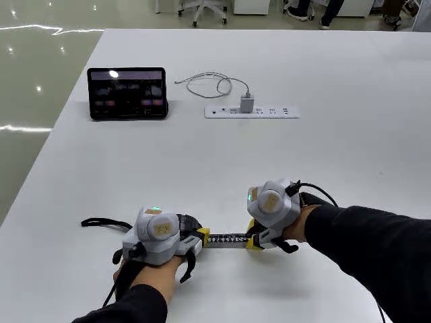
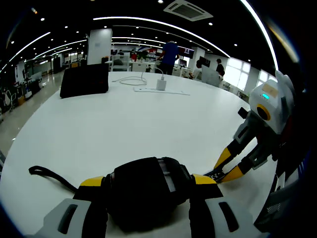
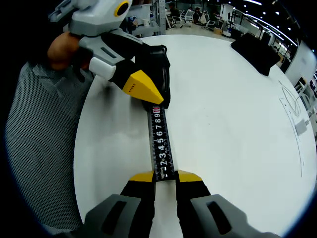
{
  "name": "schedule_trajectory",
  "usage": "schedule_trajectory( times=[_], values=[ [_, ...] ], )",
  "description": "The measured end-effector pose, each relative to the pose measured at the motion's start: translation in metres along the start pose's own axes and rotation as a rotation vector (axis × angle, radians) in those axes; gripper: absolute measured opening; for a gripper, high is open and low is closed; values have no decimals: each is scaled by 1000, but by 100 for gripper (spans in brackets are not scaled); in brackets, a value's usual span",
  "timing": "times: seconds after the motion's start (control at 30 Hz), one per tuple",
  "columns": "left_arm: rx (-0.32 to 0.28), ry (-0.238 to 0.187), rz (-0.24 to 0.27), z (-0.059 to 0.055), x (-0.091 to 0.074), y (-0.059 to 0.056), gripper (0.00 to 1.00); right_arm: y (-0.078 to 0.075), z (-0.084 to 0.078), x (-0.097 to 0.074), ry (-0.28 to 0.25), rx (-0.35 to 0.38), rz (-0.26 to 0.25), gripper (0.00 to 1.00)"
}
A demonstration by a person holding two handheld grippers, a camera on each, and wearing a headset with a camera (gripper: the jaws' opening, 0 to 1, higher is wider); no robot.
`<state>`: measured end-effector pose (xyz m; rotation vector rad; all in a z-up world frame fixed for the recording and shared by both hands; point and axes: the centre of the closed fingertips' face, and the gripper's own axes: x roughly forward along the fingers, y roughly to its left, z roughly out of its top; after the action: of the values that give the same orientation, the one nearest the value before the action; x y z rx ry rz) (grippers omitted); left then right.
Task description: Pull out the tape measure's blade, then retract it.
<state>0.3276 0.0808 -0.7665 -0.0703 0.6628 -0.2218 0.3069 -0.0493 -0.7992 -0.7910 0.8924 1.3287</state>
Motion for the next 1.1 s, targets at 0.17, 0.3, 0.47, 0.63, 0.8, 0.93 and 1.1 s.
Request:
schedule_trajectory(
  times=[0.17,0.3,0.47,0.63,0.8,0.93,1.1],
  values=[
    [-6,7,0,-1,0,0,63,0,3,1,-13,-8,8,11],
    [-12,8,0,-1,0,0,62,0,7,1,-45,56,15,11],
    [-14,10,-1,-1,0,0,62,1,9,3,-57,50,9,11],
    [-14,11,-1,-1,0,0,62,2,12,4,-55,33,6,11],
    [-15,10,-4,-1,0,0,62,4,19,8,-78,-11,13,11],
    [-16,10,-4,-1,0,0,62,4,21,9,-84,4,15,11],
    [-14,10,-4,-1,0,0,62,4,25,10,-99,25,15,11]
  ],
)
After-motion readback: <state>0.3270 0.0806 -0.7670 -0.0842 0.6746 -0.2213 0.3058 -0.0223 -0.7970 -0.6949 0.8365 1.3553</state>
